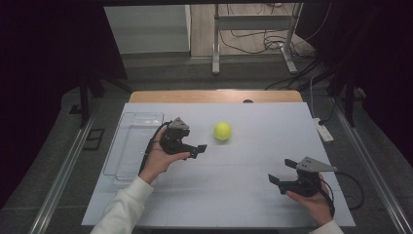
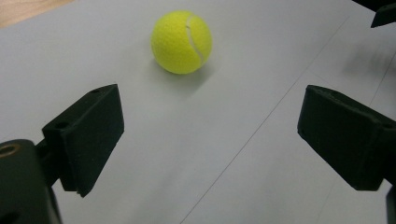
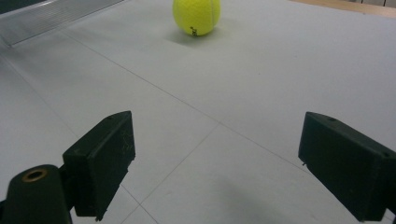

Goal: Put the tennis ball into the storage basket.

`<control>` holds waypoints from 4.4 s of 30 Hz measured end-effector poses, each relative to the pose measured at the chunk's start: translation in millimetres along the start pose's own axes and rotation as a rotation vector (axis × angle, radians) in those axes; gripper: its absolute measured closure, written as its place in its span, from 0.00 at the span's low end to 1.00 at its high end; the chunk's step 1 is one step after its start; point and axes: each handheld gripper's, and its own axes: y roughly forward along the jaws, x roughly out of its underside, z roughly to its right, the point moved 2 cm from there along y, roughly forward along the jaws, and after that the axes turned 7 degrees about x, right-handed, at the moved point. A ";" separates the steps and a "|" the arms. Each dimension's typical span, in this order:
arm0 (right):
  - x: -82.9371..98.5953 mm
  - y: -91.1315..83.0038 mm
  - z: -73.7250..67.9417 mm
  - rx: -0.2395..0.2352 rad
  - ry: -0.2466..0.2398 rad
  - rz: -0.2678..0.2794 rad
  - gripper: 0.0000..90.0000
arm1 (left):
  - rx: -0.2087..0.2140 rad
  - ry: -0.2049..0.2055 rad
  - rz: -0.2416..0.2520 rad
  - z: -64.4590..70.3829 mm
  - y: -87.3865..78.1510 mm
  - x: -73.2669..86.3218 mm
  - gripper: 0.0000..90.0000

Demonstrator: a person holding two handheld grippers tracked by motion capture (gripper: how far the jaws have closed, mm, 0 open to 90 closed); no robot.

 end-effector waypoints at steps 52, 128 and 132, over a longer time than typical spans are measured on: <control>0.6 -1.0 1.2 -0.003 0.003 0.003 0.13 | 0.021 -0.004 -0.034 -2.7 38.7 -21.3 0.09; 0.8 -1.3 2.0 -0.015 0.014 0.007 0.13 | -0.008 -0.084 -0.180 -36.8 124.6 -63.0 0.09; 0.9 -1.4 1.8 -0.015 0.014 0.007 0.13 | -0.010 -0.098 -0.192 -40.1 128.4 -60.8 0.09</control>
